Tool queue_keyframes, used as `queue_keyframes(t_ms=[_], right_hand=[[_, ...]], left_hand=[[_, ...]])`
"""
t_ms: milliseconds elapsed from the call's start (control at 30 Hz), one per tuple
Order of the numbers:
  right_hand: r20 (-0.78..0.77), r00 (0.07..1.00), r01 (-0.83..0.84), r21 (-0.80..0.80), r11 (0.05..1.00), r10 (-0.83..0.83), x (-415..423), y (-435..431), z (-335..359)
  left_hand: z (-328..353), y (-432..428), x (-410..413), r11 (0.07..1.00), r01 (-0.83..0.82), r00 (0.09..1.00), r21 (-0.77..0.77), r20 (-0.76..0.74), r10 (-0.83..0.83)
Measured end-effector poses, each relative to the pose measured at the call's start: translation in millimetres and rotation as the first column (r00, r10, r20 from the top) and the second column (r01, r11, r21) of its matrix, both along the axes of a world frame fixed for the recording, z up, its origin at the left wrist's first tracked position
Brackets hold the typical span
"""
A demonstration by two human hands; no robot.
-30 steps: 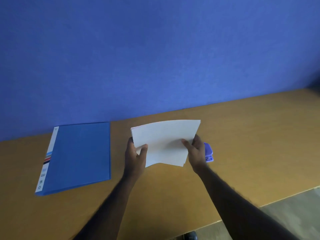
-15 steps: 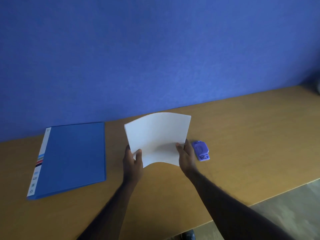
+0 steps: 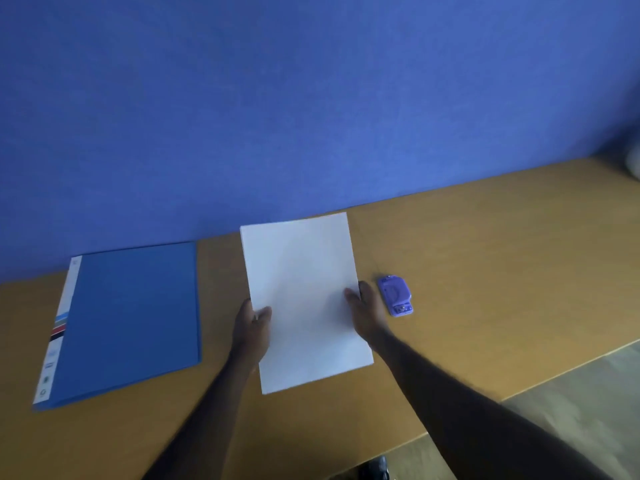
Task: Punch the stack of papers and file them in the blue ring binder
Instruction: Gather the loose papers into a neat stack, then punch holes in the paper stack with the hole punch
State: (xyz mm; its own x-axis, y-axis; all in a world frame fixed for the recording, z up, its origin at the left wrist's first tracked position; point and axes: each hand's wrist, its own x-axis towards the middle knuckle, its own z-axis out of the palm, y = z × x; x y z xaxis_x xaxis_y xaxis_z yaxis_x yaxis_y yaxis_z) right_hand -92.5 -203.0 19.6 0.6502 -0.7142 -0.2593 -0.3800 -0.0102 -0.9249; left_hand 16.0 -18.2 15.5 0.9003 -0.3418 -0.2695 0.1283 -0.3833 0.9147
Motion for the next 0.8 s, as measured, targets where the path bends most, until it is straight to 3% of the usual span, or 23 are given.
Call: queue_keyframes(t_ms=[100, 167, 267, 433, 567, 800], right_hand=[[-0.128, 0.991, -0.023, 0.039, 0.999, 0.028, -3.9, -2.6, -10.2], [-0.188, 0.982, -0.02, 0.047, 0.999, 0.029, -6.2, -6.9, -17.8], [-0.266, 0.963, -0.016, 0.069, 0.997, 0.034, -7.3, -12.7, -26.8], [-0.33, 0.944, 0.003, 0.101, 0.995, 0.031, -15.3, -25.5, -33.8], [-0.432, 0.902, 0.01, 0.061, 0.998, 0.017, -34.9, -41.1, -45.3], [-0.455, 0.873, 0.181, -0.036, 0.983, -0.177, -61.0, -58.2, -52.9]], left_hand=[[-16.3, 10.8, 1.8, 0.992, 0.088, 0.982, 0.09, -0.173, -0.071], [-21.5, 13.8, -3.6, 0.99, 0.124, 0.97, 0.069, -0.218, -0.107], [-24.6, 7.7, -19.6, 0.99, 0.141, 0.971, 0.021, -0.2, -0.134], [-35.5, -14.1, -36.4, 0.994, 0.034, 0.976, 0.104, -0.218, -0.01], [-44.8, -29.2, -34.8, 0.991, 0.044, 0.974, 0.125, -0.227, -0.015], [-51.2, -64.0, -36.2, 0.984, 0.102, 0.965, 0.147, -0.254, -0.062]])
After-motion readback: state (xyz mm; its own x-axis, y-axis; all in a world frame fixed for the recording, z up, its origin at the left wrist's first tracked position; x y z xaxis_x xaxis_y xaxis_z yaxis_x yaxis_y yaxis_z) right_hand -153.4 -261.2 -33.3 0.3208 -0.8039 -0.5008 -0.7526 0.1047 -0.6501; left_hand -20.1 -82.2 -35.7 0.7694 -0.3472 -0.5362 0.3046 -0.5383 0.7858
